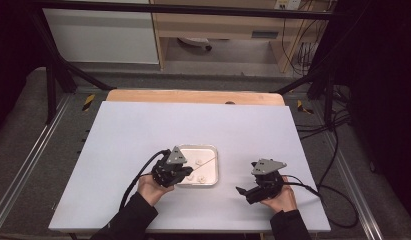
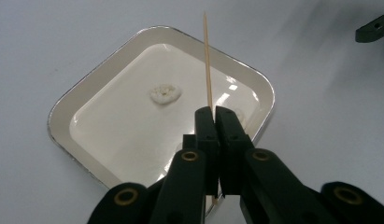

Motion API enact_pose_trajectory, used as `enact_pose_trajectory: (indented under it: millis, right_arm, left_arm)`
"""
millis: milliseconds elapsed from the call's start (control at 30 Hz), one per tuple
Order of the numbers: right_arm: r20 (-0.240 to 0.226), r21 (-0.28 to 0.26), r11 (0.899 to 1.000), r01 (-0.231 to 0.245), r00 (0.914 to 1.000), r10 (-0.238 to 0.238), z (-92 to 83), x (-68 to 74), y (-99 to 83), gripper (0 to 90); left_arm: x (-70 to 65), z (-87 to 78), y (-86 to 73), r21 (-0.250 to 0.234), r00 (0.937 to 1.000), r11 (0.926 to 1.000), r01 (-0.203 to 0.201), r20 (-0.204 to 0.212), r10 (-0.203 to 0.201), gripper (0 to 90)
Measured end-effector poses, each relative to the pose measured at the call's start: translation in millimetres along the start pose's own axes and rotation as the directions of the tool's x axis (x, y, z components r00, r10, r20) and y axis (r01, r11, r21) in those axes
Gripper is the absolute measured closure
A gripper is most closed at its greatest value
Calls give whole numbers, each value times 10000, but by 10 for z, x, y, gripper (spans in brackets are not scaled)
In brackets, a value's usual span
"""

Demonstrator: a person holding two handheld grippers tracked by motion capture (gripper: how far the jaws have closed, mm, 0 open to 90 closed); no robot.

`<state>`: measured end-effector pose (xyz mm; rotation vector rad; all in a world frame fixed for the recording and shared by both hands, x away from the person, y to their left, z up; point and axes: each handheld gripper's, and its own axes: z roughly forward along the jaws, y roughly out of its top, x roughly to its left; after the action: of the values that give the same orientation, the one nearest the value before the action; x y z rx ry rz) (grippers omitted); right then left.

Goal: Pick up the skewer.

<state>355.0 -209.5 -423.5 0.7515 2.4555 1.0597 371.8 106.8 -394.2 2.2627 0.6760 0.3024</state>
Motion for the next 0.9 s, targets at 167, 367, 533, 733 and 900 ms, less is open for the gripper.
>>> enact_pose_trajectory:
  millis: [167, 367, 533, 733, 900]
  right_arm:
    - [146, 255, 9983, 515, 9985, -519, 15, 49, 73, 21]
    - [301, 543, 9915, 1183, 9923, -1200, 28, 100, 131, 36]
    - [368, 819, 9812, 1749, 9833, -1784, 34, 145, 169, 59]
    - [449, 996, 9656, 2402, 9684, -2455, 28, 193, 213, 84]
    - [535, 1217, 9488, 2915, 9526, -2995, 31, 231, 234, 109]
  left_arm:
    - [-62, 26, 55, 42, 9997, 9998, -207, 127, 206, 885]
    - [-133, 72, 118, 176, 9985, 9987, -479, 277, 474, 885]
    - [-198, 120, 164, 273, 9969, 9974, -674, 435, 662, 886]
    - [-282, 177, 225, 399, 9938, 9947, -948, 628, 922, 885]
    - [-343, 213, 270, 480, 9906, 9920, -1167, 774, 1128, 885]
